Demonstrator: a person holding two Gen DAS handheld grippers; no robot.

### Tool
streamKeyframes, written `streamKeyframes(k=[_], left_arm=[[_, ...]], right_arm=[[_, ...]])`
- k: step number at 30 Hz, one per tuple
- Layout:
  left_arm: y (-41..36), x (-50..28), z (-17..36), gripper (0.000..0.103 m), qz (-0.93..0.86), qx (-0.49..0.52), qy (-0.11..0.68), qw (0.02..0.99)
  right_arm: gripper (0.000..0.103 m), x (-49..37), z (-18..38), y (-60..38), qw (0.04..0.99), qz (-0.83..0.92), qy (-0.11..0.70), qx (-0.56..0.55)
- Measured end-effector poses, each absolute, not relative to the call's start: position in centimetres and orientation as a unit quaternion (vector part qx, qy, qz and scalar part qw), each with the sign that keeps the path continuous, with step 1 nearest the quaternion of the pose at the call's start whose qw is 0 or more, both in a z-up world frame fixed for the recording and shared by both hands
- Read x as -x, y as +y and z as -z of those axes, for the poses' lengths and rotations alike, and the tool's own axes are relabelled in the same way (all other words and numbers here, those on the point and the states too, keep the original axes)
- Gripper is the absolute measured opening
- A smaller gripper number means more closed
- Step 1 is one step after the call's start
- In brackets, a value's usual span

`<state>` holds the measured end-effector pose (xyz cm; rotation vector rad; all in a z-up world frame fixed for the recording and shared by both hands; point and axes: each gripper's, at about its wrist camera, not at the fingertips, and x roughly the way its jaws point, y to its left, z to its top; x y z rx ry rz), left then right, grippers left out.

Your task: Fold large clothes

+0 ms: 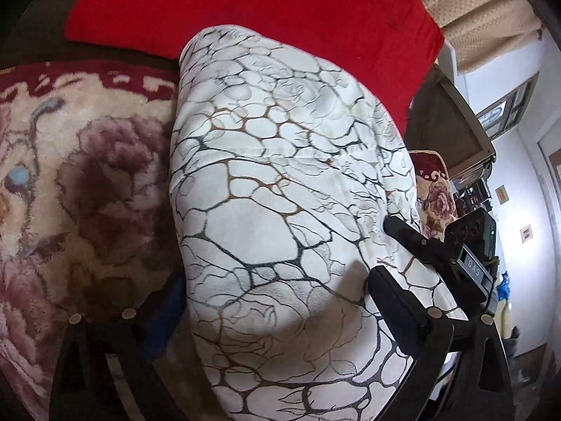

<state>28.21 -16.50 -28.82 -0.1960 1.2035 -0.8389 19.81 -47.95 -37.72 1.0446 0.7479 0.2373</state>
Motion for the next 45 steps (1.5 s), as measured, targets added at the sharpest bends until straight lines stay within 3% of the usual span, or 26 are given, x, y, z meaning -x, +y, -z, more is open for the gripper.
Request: streamKeyframes(k=[3,8,11,14,27,35,40,45], left_arm=[[-17.3,-27.7,28.3,0.094,0.384,0.075,0.528,0.753],[-16.0,-27.8,27.4,0.067,0.38,0.09,0.518,0.762],[-15.6,-27.6,26.9,0.057,0.379,0.087,0.506,0.77],[-15.3,-26.9,26.0,0.053,0.378,0.076,0.49,0.782],[-7.6,-24.1,20.1,0.051,0.323,0.056,0.41,0.851],[-4.6,-24.0,22.6,0.051,0.27,0.035,0.446,0.852],[-5.1,-24.0,25.2,0.066,0.24,-0.01,0.466,0.852],[-5.0,-24.2,25.1,0.073,0.229,-0.01,0.479,0.847]], right_arm=[[0.063,-19.7,37.5,-47.5,0.799,-0.111,0.344,-0.481],[0.055,-19.7,35.9,-46.5,0.813,-0.119,0.327,-0.467],[0.053,-19.2,34.7,-46.2,0.822,-0.127,0.315,-0.457],[0.051,-18.9,33.6,-45.3,0.831,-0.138,0.301,-0.447],[0.047,-19.5,29.2,-39.5,0.851,-0.203,0.261,-0.408],[0.046,-21.0,30.0,-34.5,0.839,-0.232,0.296,-0.394],[0.046,-22.4,34.2,-33.5,0.801,-0.194,0.382,-0.418],[0.066,-22.0,34.5,-35.1,0.793,-0.166,0.399,-0.429]])
